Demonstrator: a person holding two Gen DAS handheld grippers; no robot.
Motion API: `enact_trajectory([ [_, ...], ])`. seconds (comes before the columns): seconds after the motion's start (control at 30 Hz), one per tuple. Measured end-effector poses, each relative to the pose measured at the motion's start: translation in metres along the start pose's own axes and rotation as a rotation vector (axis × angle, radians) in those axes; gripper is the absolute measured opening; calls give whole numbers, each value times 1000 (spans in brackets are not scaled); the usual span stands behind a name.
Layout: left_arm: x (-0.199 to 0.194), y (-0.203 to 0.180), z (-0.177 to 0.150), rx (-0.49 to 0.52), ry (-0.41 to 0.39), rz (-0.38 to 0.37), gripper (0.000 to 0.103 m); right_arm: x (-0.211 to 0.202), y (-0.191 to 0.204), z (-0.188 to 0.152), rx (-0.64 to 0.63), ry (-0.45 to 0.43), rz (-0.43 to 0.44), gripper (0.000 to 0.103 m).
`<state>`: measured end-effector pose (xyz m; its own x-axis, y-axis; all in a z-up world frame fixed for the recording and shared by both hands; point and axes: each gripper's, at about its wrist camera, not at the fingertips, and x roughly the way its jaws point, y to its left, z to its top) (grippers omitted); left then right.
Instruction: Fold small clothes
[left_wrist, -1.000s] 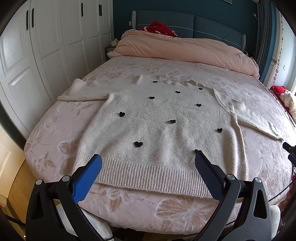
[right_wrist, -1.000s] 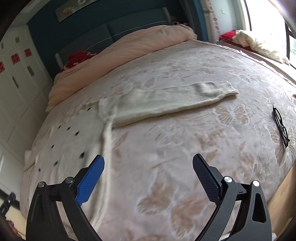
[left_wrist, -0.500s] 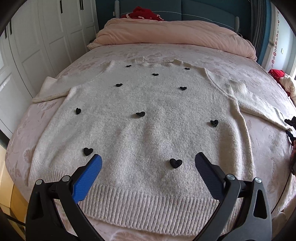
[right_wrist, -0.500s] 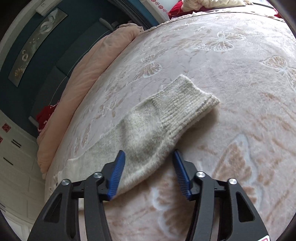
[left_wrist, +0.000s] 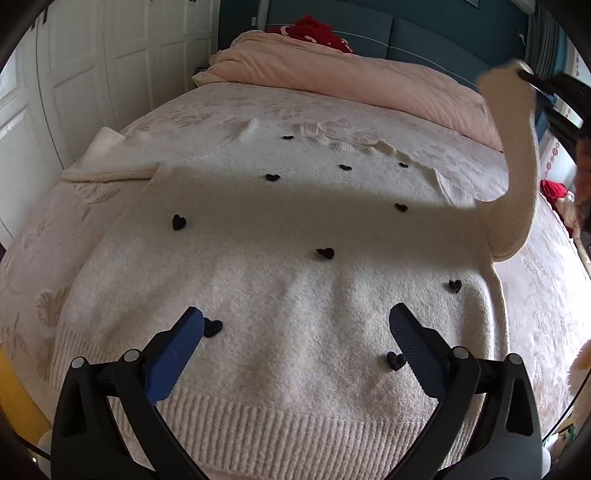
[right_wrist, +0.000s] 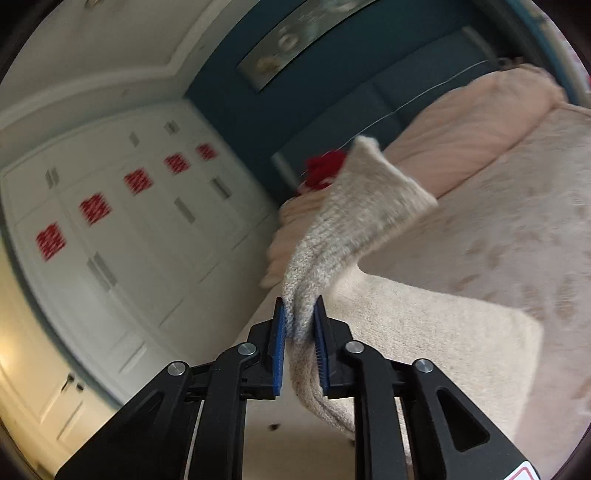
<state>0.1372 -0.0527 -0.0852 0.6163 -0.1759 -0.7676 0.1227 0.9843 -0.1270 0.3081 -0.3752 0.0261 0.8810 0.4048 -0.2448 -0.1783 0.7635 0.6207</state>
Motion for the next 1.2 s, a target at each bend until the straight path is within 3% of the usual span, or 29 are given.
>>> enact_trajectory([
  [0.07, -1, 14, 9, -26, -1, -10, 98, 62, 38, -28, -73, 130, 21, 25],
  [0.13, 1, 29, 19, -56, -2, -24, 98, 89, 53, -54, -128, 206, -25, 25],
  [0.17, 3, 37, 26, -68, -7, -38, 98, 86, 53, -64, -145, 206, -54, 25],
  [0.3, 31, 60, 64, -122, 26, -119, 98, 28, 14, -105, -142, 183, -301, 56],
  [0.4, 74, 62, 96, -149, 67, -131, 98, -15, -31, -136, -165, 248, -540, 56],
  [0.47, 110, 60, 117, -184, 88, -136, 98, -25, -59, -150, -124, 308, -599, 56],
  [0.63, 184, 55, 149, -294, 162, -107, 95, -9, -91, -162, -176, 404, -643, 56],
  [0.67, 194, 54, 150, -310, 178, -85, 84, -4, -94, -161, -175, 404, -640, 56],
  [0.7, 199, 51, 151, -315, 176, -52, 74, 0, -95, -159, -171, 401, -635, 47],
  [0.73, 198, 48, 154, -309, 144, -25, 66, 3, -97, -154, -161, 386, -622, 36],
  [0.77, 196, 44, 156, -292, 118, -36, 47, 6, -99, -148, -142, 370, -606, 13],
  [0.8, 195, 40, 159, -277, 110, -50, 30, 9, -101, -141, -108, 344, -584, 11],
  [0.83, 196, 41, 161, -278, 108, -84, 24, 8, -102, -134, -80, 299, -567, 11],
  [0.93, 204, 43, 156, -290, 122, -98, 21, -12, -111, -120, -33, 211, -608, 9],
  [1.03, 208, 35, 147, -228, 78, -77, 22, -17, -156, -146, 94, 289, -653, 9],
  [1.13, 203, 31, 147, -211, 62, -64, 24, -20, -153, -146, 89, 275, -617, 11],
  [1.2, 195, 43, 148, -254, 60, -119, 28, -21, -141, -141, 87, 283, -611, 17],
])
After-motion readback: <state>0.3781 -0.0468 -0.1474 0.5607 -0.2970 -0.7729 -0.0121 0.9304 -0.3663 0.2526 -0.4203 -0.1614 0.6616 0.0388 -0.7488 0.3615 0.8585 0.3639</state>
